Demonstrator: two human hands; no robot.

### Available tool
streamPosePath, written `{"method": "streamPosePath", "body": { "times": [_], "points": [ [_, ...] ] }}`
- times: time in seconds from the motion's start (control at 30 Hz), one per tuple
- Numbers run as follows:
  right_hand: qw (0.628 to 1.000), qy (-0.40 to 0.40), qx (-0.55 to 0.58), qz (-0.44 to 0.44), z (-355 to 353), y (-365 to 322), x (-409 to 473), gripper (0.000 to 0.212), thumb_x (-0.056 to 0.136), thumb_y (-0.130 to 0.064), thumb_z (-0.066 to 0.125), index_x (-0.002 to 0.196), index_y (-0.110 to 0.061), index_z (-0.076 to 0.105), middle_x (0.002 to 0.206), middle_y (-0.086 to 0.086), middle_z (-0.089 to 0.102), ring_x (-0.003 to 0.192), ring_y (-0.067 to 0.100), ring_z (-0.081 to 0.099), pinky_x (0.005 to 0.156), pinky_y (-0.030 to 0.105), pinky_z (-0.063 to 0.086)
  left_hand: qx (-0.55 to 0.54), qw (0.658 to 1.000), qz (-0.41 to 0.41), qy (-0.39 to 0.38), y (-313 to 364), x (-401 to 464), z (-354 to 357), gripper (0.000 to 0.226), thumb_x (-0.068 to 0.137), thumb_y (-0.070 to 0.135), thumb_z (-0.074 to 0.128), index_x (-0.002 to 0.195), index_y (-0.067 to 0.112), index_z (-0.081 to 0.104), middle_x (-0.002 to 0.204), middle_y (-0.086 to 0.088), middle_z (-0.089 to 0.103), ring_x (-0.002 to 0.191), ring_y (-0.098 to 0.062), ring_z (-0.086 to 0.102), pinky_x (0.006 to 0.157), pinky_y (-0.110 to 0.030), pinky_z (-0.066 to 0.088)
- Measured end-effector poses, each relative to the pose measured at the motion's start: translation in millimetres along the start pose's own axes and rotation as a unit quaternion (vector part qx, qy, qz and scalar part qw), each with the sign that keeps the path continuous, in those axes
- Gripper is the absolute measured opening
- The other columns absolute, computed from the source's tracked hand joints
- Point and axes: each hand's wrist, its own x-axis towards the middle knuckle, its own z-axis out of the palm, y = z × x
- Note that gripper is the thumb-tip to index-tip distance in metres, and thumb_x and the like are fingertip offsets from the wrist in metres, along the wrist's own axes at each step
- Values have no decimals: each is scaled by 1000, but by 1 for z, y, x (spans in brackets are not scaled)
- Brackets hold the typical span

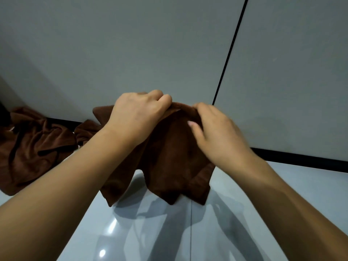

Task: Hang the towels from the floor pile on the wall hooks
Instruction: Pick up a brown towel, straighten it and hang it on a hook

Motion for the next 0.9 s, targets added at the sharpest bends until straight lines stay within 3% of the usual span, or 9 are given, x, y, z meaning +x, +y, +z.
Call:
{"method": "streamPosePath", "body": {
  "times": [0.1,0.27,0.43,0.53,0.6,0.7,0.77,0.83,0.9],
  "points": [
    [996,20,74,55,11,-8,6,6,98,-17,39,96,-17,45,90,-3,47,85,20,50,69,29,35,21,1000,4,-3,4,5,-3,18,78,8,62,65,5,51,53,-10,44,35,-24,39,45,-19,11],
    [958,33,246,147,18,-14,14,9,100,-15,34,97,-20,41,89,-1,50,80,17,50,64,27,34,23,1000,-11,-3,6,10,-7,22,73,8,70,64,5,50,52,-8,42,37,-20,32,49,-16,1],
    [991,106,51,55,21,-2,7,16,100,-19,32,103,-11,45,89,4,51,73,24,51,59,30,31,2,999,-18,49,11,13,-4,32,87,24,56,61,8,45,51,-5,35,41,-17,22,51,-15,0],
    [981,158,-106,-44,26,19,7,28,95,-28,39,87,-6,54,73,11,56,55,33,56,47,26,25,-9,998,-13,56,12,8,5,38,89,34,48,60,9,47,50,-8,44,33,-24,37,46,-18,10],
    [973,140,-162,-92,31,34,5,34,93,-36,39,80,-8,53,66,7,54,49,29,54,43,23,22,-16,999,2,44,15,2,15,41,88,37,45,59,9,48,50,-9,47,33,-26,44,44,-19,15],
    [961,114,-216,-128,44,51,1,25,92,-35,41,82,-12,42,62,5,51,44,25,51,41,23,19,-14,1000,14,15,21,-7,33,42,88,38,43,58,9,50,50,-8,47,33,-26,46,46,-16,10],
    [956,97,-243,-133,56,60,1,27,88,-27,58,84,-13,36,59,4,49,38,23,48,40,22,16,-21,1000,16,2,23,-12,47,42,88,39,41,58,9,50,50,-8,47,32,-26,45,50,-13,2],
    [954,72,-259,-135,66,67,2,45,76,-20,78,84,-13,34,56,3,47,32,23,42,41,19,9,-24,999,20,-12,23,-13,59,44,87,40,40,58,8,50,49,-8,47,31,-26,44,54,-12,-1],
    [952,51,-270,-134,74,76,6,54,65,-15,85,82,-12,34,53,3,46,28,23,38,45,18,3,-36,998,24,-39,23,-11,73,43,86,39,39,58,8,51,48,-8,48,30,-26,44,55,-10,0]
  ]
}}
